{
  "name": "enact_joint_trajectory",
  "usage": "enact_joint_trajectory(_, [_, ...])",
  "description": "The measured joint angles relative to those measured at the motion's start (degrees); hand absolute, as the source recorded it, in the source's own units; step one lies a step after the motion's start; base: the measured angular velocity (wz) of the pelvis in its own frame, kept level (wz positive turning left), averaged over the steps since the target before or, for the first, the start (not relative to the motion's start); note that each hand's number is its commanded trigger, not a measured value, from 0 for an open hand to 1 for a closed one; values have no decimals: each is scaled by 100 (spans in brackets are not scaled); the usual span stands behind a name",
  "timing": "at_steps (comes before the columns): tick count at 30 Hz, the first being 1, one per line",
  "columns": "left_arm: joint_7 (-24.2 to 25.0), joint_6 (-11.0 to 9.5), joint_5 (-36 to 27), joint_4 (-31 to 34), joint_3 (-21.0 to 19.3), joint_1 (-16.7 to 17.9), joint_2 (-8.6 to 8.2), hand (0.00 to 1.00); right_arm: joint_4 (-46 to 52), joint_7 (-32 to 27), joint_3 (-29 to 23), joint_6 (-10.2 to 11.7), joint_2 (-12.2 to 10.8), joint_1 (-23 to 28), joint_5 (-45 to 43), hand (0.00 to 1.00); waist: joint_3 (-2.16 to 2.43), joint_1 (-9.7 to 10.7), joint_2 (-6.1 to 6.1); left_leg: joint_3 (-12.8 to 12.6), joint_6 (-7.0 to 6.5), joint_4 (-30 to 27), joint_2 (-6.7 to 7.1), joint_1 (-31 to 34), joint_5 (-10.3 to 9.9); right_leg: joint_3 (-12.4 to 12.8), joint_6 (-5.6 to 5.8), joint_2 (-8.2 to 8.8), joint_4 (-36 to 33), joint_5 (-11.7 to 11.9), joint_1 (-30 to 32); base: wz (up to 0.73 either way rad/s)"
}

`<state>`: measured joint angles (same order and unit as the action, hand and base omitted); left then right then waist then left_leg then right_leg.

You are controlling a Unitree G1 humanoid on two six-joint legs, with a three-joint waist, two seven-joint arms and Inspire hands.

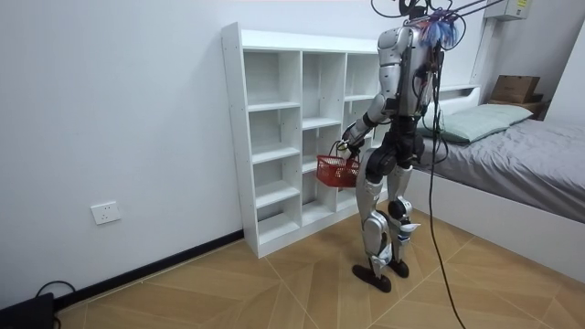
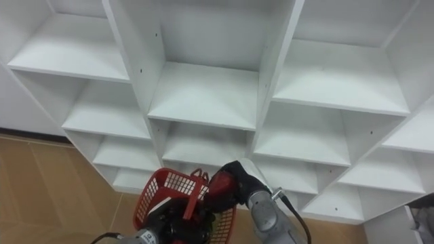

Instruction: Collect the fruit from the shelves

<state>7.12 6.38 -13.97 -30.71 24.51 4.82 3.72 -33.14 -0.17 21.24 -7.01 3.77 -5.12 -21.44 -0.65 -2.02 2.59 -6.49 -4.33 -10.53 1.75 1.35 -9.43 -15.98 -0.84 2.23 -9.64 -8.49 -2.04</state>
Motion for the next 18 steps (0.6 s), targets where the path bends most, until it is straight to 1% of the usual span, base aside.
enact_joint_trajectory(2, [-55, 4, -2, -2, 54, 0, 6, 100, -86, -54, 1, -2, -4, -8, 85, 100, 0, 6, -1, 61, 0, -20, 6, 10, 0, -101, 1, 9, -1, -1, -15, 12])
enact_joint_trajectory(4, [-114, 7, -4, -4, 87, 0, 7, 100, -246, -91, 3, -2, -18, -52, 142, 100, -5, 3, -4, 91, 0, -24, 11, 11, 0, -138, 1, 13, 0, -1, -40, 11])
enact_joint_trajectory(7, [-202, 7, -5, -4, 159, 0, 7, 100, -512, -222, 3, -4, -39, -62, 213, 100, -9, -4, -9, 156, 0, -29, 20, -2, 0, -154, 5, 14, 7, -3, -87, 12])
enact_joint_trajectory(11, [-309, 8, -6, -25, 244, 2, 36, 100, -680, -284, 1, -4, -42, -63, 389, 100, -37, -3, -48, 177, 0, -36, 24, 7, 0, -152, 11, 14, 8, -7, -90, 2])
enact_joint_trajectory(18, [-298, 8, 5, -46, 242, 10, 35, 100, -750, -284, -8, 2, -30, -63, 405, 100, -38, -4, -50, 179, 1, -35, 27, 2, 1, -153, 32, 15, 8, -21, -91, 0])
